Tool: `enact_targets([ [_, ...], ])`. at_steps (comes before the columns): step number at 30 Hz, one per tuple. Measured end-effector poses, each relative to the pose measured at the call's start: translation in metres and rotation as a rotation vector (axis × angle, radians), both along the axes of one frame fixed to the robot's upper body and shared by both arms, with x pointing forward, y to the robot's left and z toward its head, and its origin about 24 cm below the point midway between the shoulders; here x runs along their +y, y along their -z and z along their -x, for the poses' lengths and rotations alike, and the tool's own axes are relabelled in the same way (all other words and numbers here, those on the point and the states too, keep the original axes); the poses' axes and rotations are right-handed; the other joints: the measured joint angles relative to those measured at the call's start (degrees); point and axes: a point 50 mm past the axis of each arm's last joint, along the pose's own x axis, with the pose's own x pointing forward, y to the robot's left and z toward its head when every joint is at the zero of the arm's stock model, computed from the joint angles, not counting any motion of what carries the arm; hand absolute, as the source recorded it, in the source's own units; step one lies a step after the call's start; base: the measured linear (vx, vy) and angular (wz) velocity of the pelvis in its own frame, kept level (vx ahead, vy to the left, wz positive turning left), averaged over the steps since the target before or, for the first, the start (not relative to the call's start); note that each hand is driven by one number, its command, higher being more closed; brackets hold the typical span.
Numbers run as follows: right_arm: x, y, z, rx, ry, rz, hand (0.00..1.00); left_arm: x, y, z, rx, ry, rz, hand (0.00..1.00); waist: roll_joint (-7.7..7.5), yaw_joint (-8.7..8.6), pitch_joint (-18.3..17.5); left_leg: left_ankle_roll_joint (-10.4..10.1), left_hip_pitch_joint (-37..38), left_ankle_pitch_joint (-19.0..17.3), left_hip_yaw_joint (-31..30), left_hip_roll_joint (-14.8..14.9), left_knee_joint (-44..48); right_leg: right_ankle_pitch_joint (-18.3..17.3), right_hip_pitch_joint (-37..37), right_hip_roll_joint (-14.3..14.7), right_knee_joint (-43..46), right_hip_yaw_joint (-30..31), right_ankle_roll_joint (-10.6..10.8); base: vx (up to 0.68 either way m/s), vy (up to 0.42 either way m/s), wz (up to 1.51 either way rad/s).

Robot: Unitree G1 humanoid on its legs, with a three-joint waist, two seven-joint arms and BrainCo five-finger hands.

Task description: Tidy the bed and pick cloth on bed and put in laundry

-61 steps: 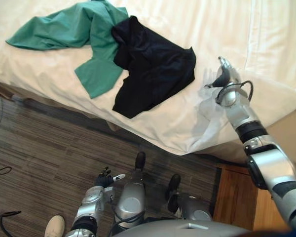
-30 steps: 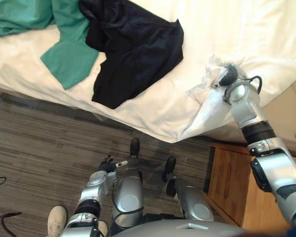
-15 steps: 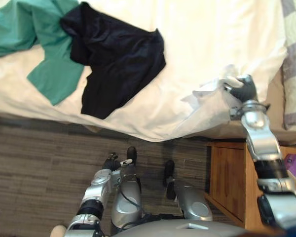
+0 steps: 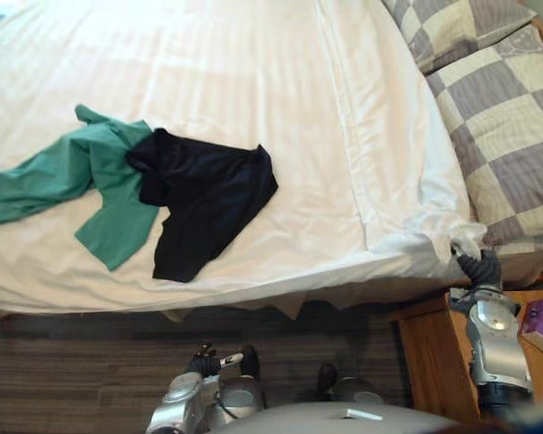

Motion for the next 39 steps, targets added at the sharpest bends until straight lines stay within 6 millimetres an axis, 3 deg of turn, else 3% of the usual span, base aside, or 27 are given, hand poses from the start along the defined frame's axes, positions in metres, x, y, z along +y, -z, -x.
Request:
enact_targets([
  [4,-0.018,0.014,0.015,0.035,0.193,-0.025,0.0,0.0,0.004,0.008,0.019,0.013,0.026,0.0,0.7,-0.23,-1.7,0.0,1.2,-0.7,0.3,-0.6,0.0,-0.3,1.5,-0.3,-0.9,0.6,0.5,0.0,0.014,-0.04],
  [7,-0.045,0.018,0.039,0.044,0.451,-0.003,0.0,0.004,0.005,0.015,0.024,0.017,0.029,0.0,0.58,-0.99,-2.3,0.2,1.2,-1.0,0.6,-1.0,0.0,-0.3,1.5,-0.6,-1.5,1.1,0.7,0.01,0.024,-0.05],
  [13,-0.075,-0.001,0.06,-0.033,0.709,0.053,0.0,0.009,0.011,0.031,0.084,-0.005,0.026,0.0,1.12,-2.71,-3.8,0.5,2.0,-1.5,2.1,-1.2,0.0,0.0,1.3,-0.8,-1.7,2.7,0.8,0.02,0.025,-0.22],
  [14,-0.077,-0.009,0.06,-0.066,0.721,0.068,1.0,0.009,0.012,0.034,0.095,-0.008,0.026,0.0,1.33,-3.15,-4.2,0.5,2.2,-1.6,2.1,-1.2,0.0,0.0,1.3,-0.8,-1.7,2.7,0.8,0.03,0.012,-0.04],
  [17,-0.081,-0.026,0.054,-0.147,0.693,0.065,1.0,0.008,0.013,0.035,0.099,-0.008,0.029,0.0,1.58,-3.45,-4.4,0.5,3.0,-1.9,2.2,-1.3,0.0,0.0,1.8,-0.9,-1.8,2.7,0.9,0.01,0.003,-0.01],
  [20,-0.076,-0.041,0.038,-0.303,0.551,-0.065,1.0,0.006,0.014,0.037,0.117,-0.015,0.025,0.0,2.04,-3.4,-5.3,0.5,3.1,-1.9,2.0,-1.3,0.0,-0.2,2.1,-0.9,-1.9,2.6,0.8,0.0,0.0,0.0],
  [23,-0.059,-0.047,0.014,-0.432,0.339,-0.27,1.0,0.004,0.016,0.04,0.143,-0.016,0.022,0.0,2.52,-3.43,-5.7,0.5,3.8,-1.9,1.4,-1.5,0.0,-0.2,3.0,-1.0,-1.9,2.1,0.8,-0.01,-0.008,0.08],
  [27,-0.021,-0.059,-0.024,-0.598,0.0,-0.581,1.0,0.0,0.018,0.043,0.19,-0.013,0.029,0.0,3.28,-3.17,-6.1,0.9,2.8,-1.6,-0.3,-1.9,0.0,-0.4,2.7,-1.4,-2.0,0.4,0.9,-0.04,-0.01,0.21],
  [29,-0.007,-0.079,-0.043,-0.737,-0.131,-0.715,1.0,-0.002,0.017,0.039,0.185,-0.015,0.038,0.0,3.89,-2.75,-5.8,0.8,0.7,-1.1,-0.7,-1.9,0.0,-0.3,0.8,-1.5,-1.6,0.3,0.9,-0.07,0.004,0.24],
  [31,0.002,-0.122,-0.067,-0.976,-0.271,-0.838,1.0,-0.004,0.014,0.023,0.148,-0.019,0.051,0.0,4.91,-2.44,-3.3,1.0,-2.4,0.2,-1.5,-1.8,0.0,0.5,-1.9,-1.6,-1.1,-0.3,0.6,-0.09,0.017,0.31],
  [33,0.002,-0.154,-0.077,-1.103,-0.362,-0.867,1.0,-0.006,0.011,0.012,0.114,-0.03,0.064,0.0,5.22,-1.74,-0.9,1.0,-4.8,1.1,-1.9,-1.6,0.0,0.9,-4.0,-1.5,-0.4,-0.6,0.3,-0.12,0.007,0.19],
  [34,-0.001,-0.184,-0.08,-1.221,-0.438,-0.876,1.0,-0.006,0.009,0.001,0.08,-0.036,0.072,0.0,5.35,-0.96,1.6,1.0,-7.1,2.0,-2.1,-1.5,0.0,1.1,-6.7,-1.4,0.8,-0.8,0.1,-0.11,0.004,0.2],
  [35,-0.001,-0.198,-0.079,-1.283,-0.479,-0.876,1.0,-0.006,0.007,-0.004,0.055,-0.044,0.079,0.0,5.38,-0.83,3.1,1.0,-8.2,2.4,-2.1,-1.5,0.1,1.2,-8.0,-1.4,1.6,-0.9,0.3,-0.06,0.005,0.19],
  [39,0.005,-0.236,-0.058,-1.48,-0.618,-0.835,1.0,-0.013,0.001,-0.023,-0.035,-0.083,0.118,0.0,5.87,0.35,6.5,0.9,-12.5,2.8,0.1,-1.4,0.3,0.4,-14.6,-2.1,6.0,-1.0,0.2,0.0,-0.005,0.0],
])
